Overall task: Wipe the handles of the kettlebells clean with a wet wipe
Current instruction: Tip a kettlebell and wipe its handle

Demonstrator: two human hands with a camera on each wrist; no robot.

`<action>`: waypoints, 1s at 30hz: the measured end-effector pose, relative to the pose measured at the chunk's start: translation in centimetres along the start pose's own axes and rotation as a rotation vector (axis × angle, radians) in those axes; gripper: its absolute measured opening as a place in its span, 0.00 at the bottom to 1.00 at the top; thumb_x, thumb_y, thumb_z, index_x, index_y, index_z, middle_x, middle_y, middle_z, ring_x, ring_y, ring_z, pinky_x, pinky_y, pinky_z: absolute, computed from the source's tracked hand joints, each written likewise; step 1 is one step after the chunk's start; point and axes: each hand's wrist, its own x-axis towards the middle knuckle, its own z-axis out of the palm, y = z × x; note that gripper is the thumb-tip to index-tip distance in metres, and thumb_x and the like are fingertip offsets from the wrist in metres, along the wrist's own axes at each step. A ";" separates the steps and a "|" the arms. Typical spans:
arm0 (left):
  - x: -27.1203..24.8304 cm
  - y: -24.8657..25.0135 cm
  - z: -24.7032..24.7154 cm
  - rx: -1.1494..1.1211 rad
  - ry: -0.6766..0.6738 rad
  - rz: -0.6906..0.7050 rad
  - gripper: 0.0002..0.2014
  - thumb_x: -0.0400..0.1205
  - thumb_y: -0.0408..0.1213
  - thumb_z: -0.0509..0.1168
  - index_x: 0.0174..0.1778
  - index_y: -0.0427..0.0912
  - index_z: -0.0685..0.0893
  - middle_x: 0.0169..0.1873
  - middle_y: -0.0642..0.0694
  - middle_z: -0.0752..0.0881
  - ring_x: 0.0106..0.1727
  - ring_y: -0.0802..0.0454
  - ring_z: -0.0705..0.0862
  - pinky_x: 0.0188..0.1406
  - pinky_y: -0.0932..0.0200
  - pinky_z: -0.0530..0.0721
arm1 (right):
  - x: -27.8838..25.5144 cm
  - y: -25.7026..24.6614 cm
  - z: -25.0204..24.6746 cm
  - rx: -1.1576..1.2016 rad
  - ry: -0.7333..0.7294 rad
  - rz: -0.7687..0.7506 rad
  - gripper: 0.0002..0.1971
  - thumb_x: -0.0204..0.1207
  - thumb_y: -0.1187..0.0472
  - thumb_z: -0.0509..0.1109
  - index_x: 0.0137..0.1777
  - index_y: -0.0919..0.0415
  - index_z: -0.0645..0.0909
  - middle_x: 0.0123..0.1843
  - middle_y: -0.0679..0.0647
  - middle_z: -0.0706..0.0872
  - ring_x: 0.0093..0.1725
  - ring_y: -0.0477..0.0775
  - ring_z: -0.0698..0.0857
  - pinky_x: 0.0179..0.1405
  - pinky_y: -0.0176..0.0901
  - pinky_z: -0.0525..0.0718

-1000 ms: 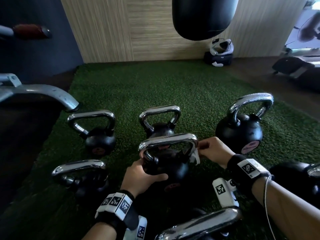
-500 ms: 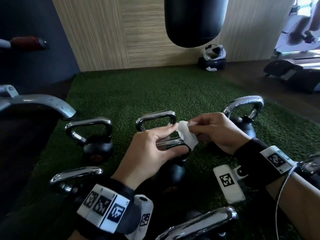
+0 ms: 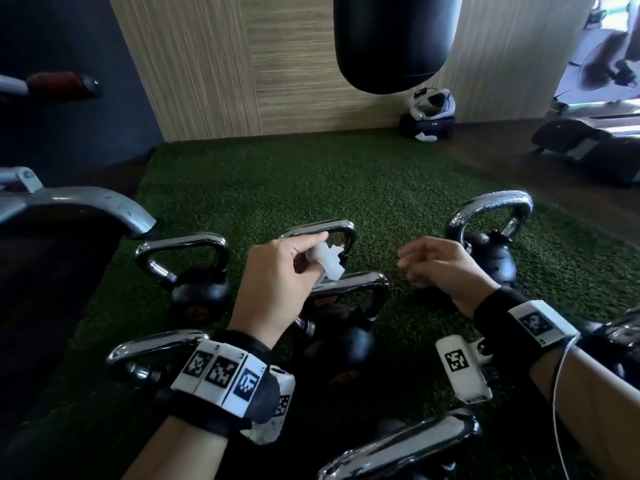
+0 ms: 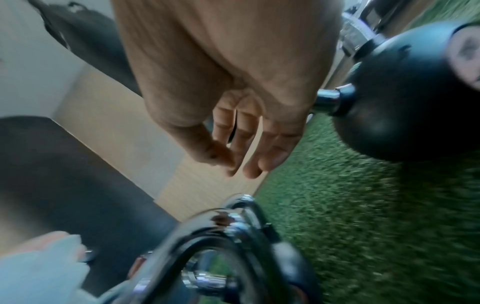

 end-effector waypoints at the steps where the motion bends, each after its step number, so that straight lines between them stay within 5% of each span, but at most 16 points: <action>1: 0.0 0.0 0.2 0.027 -0.026 0.021 0.20 0.74 0.28 0.79 0.62 0.46 0.92 0.46 0.57 0.95 0.45 0.67 0.91 0.52 0.71 0.88 | 0.4 1.6 -0.3 -0.062 0.013 0.028 0.16 0.73 0.81 0.74 0.50 0.59 0.89 0.45 0.59 0.91 0.42 0.58 0.85 0.34 0.42 0.82; 5: -0.1 0.8 2.2 0.050 -0.203 0.042 0.13 0.77 0.29 0.78 0.56 0.44 0.95 0.42 0.61 0.94 0.45 0.81 0.85 0.50 0.85 0.77 | 0.6 6.4 0.8 -0.188 -0.302 0.154 0.20 0.68 0.73 0.85 0.55 0.52 0.90 0.48 0.49 0.93 0.43 0.50 0.87 0.40 0.42 0.84; 8: 0.0 0.5 3.6 0.132 -0.298 0.069 0.10 0.82 0.32 0.73 0.58 0.44 0.94 0.56 0.50 0.94 0.56 0.60 0.90 0.61 0.74 0.82 | -0.1 7.2 3.2 -0.276 -0.378 0.107 0.17 0.66 0.65 0.89 0.51 0.49 0.90 0.42 0.39 0.94 0.41 0.36 0.89 0.46 0.28 0.83; 10: -0.1 0.5 4.1 0.216 -0.407 0.081 0.13 0.86 0.29 0.65 0.61 0.40 0.91 0.60 0.45 0.92 0.62 0.49 0.90 0.66 0.58 0.85 | -0.2 7.7 4.3 -0.273 -0.329 0.078 0.14 0.66 0.61 0.89 0.47 0.48 0.89 0.41 0.38 0.94 0.41 0.33 0.89 0.48 0.28 0.82; 12: -0.3 0.0 3.7 0.241 -0.441 0.068 0.19 0.86 0.26 0.61 0.70 0.40 0.87 0.65 0.43 0.90 0.67 0.48 0.88 0.71 0.54 0.83 | -0.2 8.3 4.7 -0.274 -0.277 0.052 0.13 0.66 0.58 0.89 0.46 0.46 0.90 0.42 0.38 0.95 0.43 0.33 0.90 0.51 0.31 0.83; 17: -1.8 -2.2 1.1 0.221 -0.288 0.022 0.21 0.84 0.27 0.68 0.74 0.44 0.84 0.66 0.46 0.89 0.65 0.57 0.88 0.67 0.80 0.75 | -0.1 10.0 4.8 -0.291 -0.249 0.030 0.23 0.59 0.40 0.89 0.54 0.44 0.93 0.51 0.42 0.96 0.54 0.42 0.93 0.67 0.49 0.89; 21: -3.4 -3.1 1.3 0.221 -0.249 0.081 0.24 0.83 0.23 0.67 0.76 0.42 0.83 0.70 0.50 0.86 0.71 0.63 0.83 0.77 0.67 0.76 | 0.1 11.0 4.9 -0.295 -0.241 0.048 0.35 0.49 0.22 0.83 0.55 0.40 0.92 0.52 0.43 0.95 0.55 0.44 0.93 0.67 0.56 0.89; 25: -5.1 -4.6 0.1 0.155 -0.008 -0.161 0.19 0.86 0.27 0.67 0.70 0.46 0.88 0.55 0.49 0.94 0.54 0.69 0.87 0.48 0.90 0.73 | -0.2 11.1 4.9 -0.262 -0.224 0.047 0.36 0.47 0.20 0.82 0.54 0.37 0.92 0.52 0.42 0.95 0.56 0.45 0.93 0.66 0.58 0.89; 30: -6.6 -5.1 0.3 0.099 0.003 -0.262 0.18 0.89 0.30 0.63 0.71 0.48 0.87 0.61 0.54 0.91 0.61 0.75 0.81 0.53 0.85 0.77 | -0.3 10.9 5.0 -0.253 -0.226 0.015 0.32 0.51 0.23 0.83 0.53 0.38 0.92 0.52 0.42 0.95 0.55 0.44 0.93 0.67 0.58 0.89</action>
